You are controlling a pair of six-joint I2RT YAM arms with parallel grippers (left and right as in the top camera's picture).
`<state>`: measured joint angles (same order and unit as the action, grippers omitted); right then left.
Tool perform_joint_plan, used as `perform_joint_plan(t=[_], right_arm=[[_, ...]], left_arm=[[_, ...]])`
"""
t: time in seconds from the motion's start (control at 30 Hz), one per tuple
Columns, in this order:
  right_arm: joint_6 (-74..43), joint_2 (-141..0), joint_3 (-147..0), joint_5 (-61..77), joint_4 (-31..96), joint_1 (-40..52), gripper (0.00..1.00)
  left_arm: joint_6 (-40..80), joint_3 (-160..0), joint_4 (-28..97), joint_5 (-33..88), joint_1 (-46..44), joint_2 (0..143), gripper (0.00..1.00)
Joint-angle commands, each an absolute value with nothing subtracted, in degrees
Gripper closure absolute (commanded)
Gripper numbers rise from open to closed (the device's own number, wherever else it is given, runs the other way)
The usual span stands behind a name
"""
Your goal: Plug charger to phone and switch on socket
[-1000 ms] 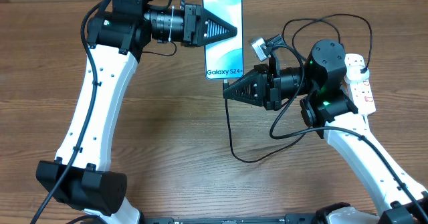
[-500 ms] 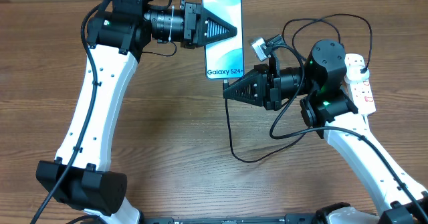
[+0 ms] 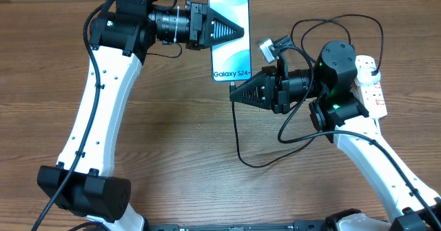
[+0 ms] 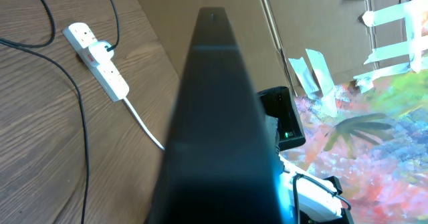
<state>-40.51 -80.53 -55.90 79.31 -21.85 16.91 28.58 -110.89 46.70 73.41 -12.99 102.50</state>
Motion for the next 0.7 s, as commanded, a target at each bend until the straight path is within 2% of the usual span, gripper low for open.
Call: perform_joint_plan(t=[0.0, 0.67], right_arm=[[-42.1, -80.4, -56.6, 77.3, -22.3, 16.7, 0.96], [-45.7, -80.4, -56.6, 75.1, -22.7, 16.7, 0.96]], left_arm=[[27.8, -111.7, 46.5, 74.6, -12.8, 101.6, 0.96], [25.7, -111.7, 46.7, 75.3, -13.6, 101.6, 0.96]])
